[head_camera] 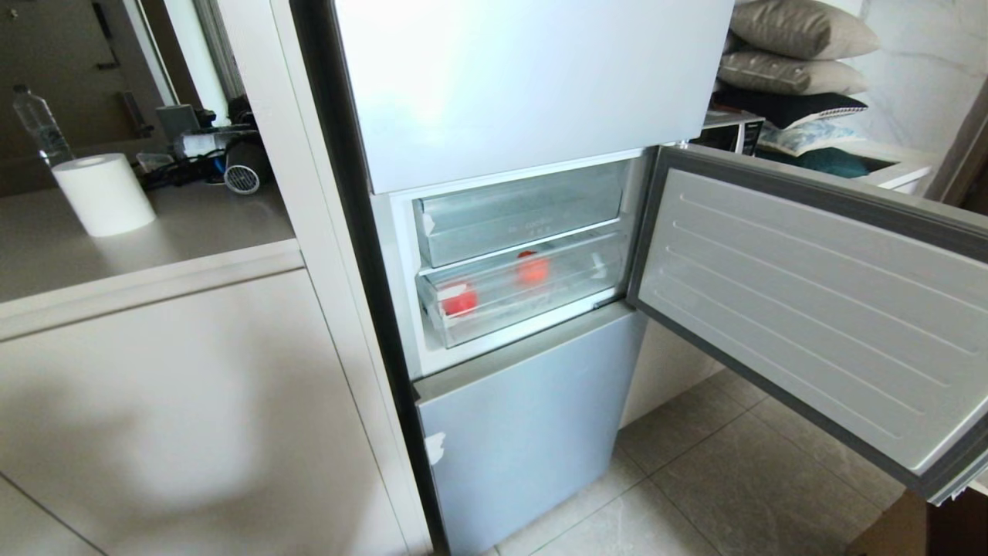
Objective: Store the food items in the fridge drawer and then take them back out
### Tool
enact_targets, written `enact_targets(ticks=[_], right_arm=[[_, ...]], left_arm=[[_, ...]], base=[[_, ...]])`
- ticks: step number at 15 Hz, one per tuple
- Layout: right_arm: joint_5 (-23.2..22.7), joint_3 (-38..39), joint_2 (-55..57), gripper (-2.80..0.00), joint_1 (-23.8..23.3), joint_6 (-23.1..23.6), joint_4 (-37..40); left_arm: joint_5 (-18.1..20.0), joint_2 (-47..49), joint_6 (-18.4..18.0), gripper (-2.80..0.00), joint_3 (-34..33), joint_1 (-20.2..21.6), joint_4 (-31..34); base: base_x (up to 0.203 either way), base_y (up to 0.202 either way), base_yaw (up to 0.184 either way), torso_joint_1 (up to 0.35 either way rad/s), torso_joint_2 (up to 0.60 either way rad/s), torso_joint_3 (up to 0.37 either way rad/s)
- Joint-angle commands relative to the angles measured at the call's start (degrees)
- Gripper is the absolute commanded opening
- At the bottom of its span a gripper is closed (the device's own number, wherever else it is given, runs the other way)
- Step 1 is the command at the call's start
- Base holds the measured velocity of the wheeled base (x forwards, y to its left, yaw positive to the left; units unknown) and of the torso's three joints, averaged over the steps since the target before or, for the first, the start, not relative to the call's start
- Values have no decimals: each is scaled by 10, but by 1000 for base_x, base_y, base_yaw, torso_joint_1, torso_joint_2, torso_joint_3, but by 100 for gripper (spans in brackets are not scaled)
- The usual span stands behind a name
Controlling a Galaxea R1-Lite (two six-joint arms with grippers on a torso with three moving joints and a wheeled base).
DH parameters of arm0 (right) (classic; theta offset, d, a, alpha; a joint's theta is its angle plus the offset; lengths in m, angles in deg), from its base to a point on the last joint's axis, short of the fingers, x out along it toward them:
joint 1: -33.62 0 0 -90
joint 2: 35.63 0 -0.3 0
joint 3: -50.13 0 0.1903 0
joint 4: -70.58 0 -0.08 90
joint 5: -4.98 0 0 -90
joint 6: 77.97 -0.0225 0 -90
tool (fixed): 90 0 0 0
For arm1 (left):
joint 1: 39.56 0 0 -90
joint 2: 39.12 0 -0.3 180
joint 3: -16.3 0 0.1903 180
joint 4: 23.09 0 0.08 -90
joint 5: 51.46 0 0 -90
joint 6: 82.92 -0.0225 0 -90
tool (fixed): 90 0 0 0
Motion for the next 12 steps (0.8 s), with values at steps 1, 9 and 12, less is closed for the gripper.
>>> enact_targets(ticks=[1,9,12], right_arm=[[-70,91,-36,-280,1,7,2],[-97,96,-138,-280,-39,47,7],[-99,96,-195,-280,-47,34,6]], left_arm=[[0,1,1,-280,0,0,0],[0,1,1,-280,0,0,0],[0,1,1,-280,0,0,0]], base=[[0,0,0,0,0,0],[0,0,0,0,0,0],[0,0,0,0,0,0]])
